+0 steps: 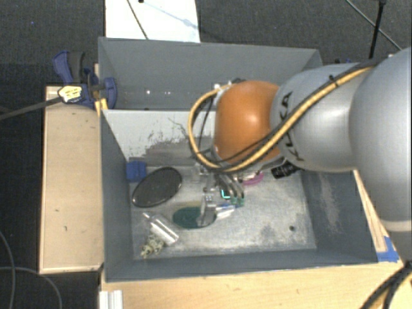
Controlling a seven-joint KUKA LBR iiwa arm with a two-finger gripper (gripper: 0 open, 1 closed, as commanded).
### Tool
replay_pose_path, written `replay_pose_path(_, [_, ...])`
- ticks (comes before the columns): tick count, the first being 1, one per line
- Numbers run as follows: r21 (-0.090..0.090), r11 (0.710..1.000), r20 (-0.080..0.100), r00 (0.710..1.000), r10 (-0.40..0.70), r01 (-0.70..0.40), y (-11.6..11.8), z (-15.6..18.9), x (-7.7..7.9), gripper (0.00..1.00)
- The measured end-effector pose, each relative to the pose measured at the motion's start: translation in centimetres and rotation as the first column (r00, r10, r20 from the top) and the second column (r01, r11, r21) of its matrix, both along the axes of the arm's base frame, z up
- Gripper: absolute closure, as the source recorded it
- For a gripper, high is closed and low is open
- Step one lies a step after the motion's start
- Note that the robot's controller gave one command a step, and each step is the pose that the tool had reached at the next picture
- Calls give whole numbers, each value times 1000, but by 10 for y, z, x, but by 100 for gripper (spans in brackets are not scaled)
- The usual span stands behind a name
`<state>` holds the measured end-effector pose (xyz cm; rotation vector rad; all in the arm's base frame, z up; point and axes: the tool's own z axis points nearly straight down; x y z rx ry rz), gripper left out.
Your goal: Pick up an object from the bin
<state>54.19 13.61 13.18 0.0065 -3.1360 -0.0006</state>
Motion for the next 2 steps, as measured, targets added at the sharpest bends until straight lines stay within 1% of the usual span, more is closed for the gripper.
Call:
replay_pose_path(1, [-1, 999, -1, 999, 40, -40, -12, -65, -25, 0])
replay_pose_path(2, [1, 999, 7, 999, 34, -34, -11, -62, -22, 100])
